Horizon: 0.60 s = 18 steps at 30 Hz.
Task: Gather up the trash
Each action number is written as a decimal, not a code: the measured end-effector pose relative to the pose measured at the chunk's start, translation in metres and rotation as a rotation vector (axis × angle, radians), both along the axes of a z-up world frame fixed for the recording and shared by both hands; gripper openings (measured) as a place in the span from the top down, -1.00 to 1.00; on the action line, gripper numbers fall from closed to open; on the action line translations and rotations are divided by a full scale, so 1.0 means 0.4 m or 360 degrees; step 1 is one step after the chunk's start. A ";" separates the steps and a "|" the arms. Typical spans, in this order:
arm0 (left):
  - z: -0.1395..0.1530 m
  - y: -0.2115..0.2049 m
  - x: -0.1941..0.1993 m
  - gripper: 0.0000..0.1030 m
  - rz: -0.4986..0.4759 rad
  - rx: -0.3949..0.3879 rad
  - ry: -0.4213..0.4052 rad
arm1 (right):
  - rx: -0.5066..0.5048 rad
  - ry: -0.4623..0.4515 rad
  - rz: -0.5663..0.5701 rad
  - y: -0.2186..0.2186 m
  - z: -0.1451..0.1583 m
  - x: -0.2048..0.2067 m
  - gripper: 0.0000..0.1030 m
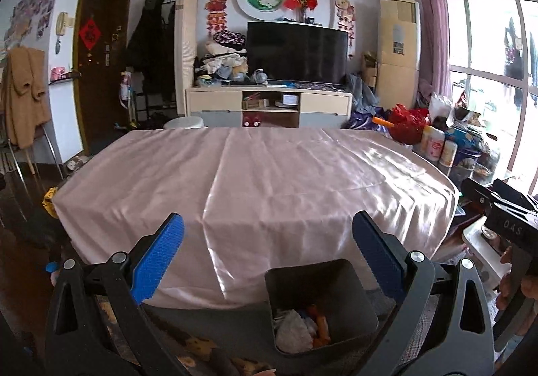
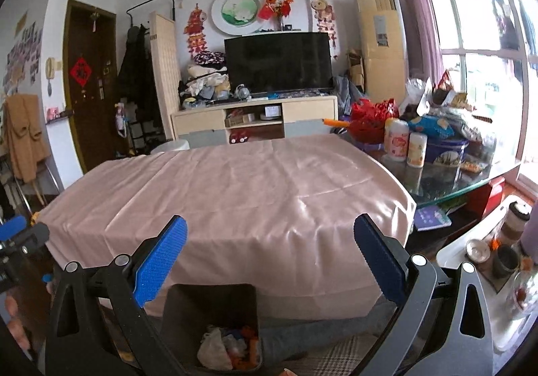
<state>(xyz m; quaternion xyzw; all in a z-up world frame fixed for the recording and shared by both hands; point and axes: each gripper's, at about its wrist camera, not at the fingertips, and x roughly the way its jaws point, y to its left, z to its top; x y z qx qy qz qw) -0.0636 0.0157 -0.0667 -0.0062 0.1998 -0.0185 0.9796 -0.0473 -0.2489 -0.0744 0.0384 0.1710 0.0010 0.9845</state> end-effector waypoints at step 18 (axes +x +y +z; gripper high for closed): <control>-0.023 0.005 0.009 -0.84 0.0002 0.0001 0.0036 | -0.0019 -0.0002 -0.0002 0.015 -0.005 -0.002 -0.94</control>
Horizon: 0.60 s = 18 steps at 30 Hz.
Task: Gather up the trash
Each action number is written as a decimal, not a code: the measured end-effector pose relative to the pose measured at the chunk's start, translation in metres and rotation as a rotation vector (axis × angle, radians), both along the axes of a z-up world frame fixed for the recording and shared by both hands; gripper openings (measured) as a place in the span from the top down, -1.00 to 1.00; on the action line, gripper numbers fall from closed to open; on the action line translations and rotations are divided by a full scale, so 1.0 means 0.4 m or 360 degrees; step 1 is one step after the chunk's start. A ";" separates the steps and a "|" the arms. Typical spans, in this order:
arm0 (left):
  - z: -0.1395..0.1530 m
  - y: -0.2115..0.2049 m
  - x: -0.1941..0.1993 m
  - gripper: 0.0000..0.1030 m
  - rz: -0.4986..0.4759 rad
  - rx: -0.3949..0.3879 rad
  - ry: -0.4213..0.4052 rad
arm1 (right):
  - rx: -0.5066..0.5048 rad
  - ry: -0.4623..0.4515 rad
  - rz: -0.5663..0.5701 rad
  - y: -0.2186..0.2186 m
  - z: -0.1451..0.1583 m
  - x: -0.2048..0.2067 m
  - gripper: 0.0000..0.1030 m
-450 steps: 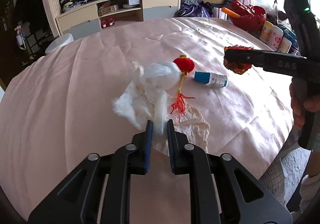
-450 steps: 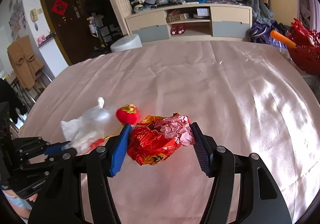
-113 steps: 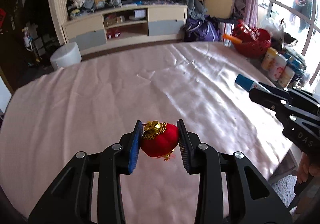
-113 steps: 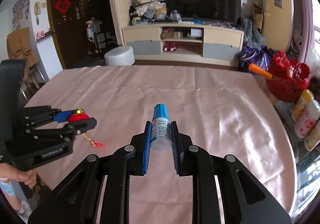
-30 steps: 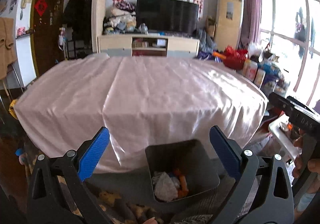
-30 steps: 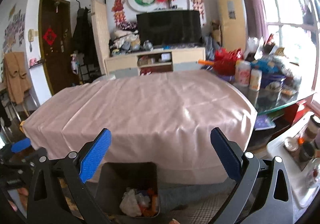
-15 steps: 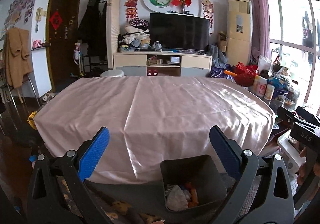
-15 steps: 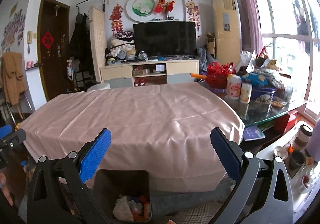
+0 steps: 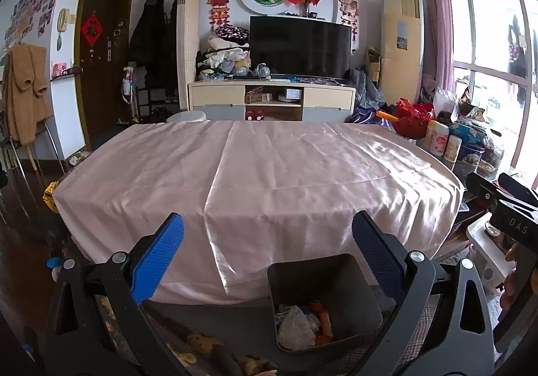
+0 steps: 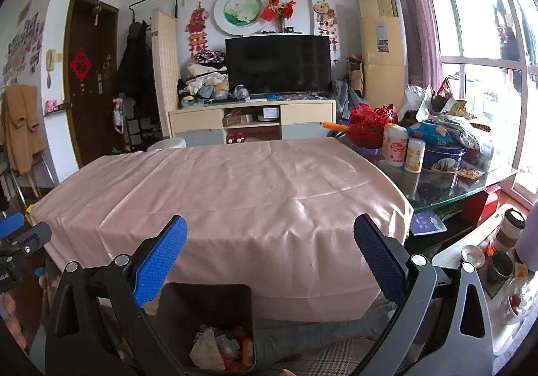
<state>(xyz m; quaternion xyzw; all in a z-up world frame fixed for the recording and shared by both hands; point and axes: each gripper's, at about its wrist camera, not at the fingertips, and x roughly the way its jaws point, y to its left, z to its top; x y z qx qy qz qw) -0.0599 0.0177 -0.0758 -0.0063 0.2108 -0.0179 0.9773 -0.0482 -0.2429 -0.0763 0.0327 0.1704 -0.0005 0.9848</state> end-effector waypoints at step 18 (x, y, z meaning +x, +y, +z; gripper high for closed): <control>-0.006 -0.003 0.005 -0.84 -0.0007 -0.0012 0.0019 | -0.0006 0.0028 0.0002 0.009 -0.004 0.009 -0.94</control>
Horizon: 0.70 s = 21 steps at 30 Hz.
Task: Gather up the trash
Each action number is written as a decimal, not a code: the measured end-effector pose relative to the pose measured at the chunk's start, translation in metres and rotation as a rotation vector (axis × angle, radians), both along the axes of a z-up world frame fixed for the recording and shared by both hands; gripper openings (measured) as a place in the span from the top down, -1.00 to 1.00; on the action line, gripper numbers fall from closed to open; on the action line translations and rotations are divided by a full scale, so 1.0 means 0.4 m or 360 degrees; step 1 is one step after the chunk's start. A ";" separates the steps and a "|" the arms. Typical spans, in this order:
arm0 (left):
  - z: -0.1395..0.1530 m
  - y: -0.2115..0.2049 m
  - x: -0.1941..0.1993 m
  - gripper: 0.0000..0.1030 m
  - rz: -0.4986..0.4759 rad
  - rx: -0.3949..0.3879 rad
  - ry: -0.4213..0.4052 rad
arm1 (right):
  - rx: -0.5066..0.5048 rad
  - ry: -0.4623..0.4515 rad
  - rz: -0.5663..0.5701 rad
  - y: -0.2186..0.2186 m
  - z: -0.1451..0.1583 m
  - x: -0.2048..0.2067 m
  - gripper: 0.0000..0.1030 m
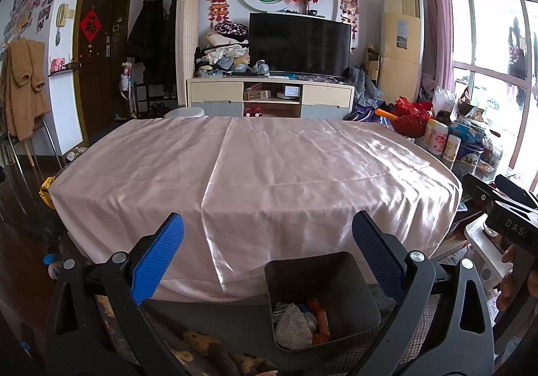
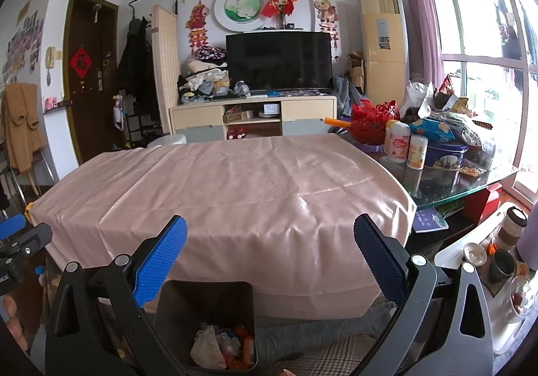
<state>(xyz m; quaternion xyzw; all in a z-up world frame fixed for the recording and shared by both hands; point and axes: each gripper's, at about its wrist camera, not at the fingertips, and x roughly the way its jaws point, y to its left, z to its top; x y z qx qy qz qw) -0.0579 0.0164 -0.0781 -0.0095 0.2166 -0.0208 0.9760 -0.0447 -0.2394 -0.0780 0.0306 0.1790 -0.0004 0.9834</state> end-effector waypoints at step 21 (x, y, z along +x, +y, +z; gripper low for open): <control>-0.002 0.000 0.000 -0.84 0.0000 -0.0003 0.0003 | 0.0000 0.0001 0.0004 0.003 -0.001 -0.001 -0.94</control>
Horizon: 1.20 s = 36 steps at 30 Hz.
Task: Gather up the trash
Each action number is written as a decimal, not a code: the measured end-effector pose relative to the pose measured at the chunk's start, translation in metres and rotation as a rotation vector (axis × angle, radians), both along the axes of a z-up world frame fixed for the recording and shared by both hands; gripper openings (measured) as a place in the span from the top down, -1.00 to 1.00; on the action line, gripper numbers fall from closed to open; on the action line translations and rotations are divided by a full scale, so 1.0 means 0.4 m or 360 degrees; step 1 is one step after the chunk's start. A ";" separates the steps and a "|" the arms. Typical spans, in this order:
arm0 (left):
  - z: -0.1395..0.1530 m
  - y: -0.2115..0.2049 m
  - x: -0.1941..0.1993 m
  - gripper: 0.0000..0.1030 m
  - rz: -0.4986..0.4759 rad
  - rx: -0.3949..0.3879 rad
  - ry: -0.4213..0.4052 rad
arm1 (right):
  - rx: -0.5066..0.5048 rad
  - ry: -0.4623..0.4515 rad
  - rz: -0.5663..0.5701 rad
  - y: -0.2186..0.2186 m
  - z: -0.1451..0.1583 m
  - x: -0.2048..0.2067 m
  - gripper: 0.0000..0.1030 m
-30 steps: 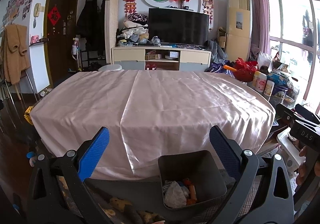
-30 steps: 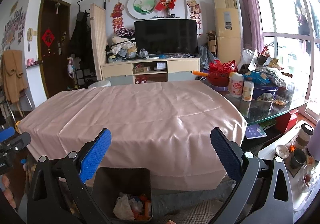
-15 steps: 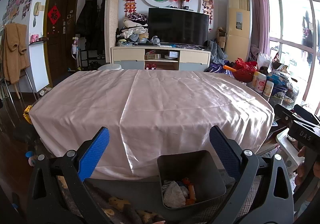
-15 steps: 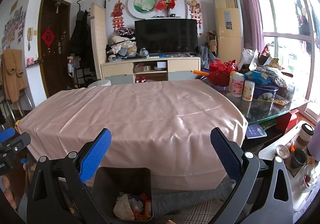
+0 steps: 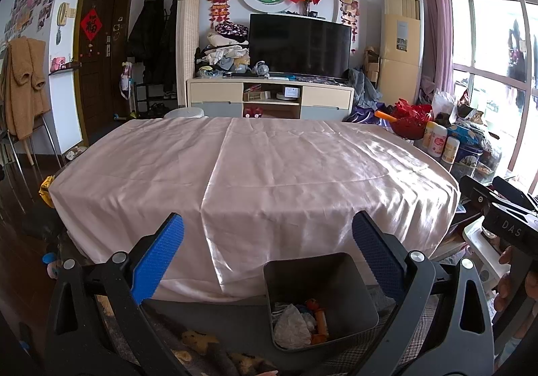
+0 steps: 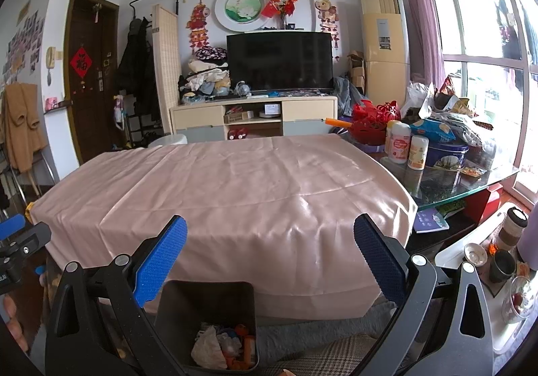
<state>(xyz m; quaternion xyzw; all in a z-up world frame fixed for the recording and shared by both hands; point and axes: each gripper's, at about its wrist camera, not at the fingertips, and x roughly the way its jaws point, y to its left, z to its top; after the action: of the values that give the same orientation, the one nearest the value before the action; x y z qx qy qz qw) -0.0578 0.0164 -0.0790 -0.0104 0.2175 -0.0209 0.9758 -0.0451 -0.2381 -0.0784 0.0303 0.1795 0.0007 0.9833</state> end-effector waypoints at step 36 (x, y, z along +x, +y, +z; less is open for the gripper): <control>-0.002 -0.002 -0.001 -0.84 0.0005 -0.0006 -0.0006 | 0.0002 0.0008 0.0003 0.010 -0.001 0.007 -0.94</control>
<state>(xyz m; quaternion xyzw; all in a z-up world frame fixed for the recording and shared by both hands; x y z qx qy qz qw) -0.0583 0.0156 -0.0798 -0.0125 0.2156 -0.0198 0.9762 -0.0423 -0.2341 -0.0788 0.0307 0.1820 0.0017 0.9828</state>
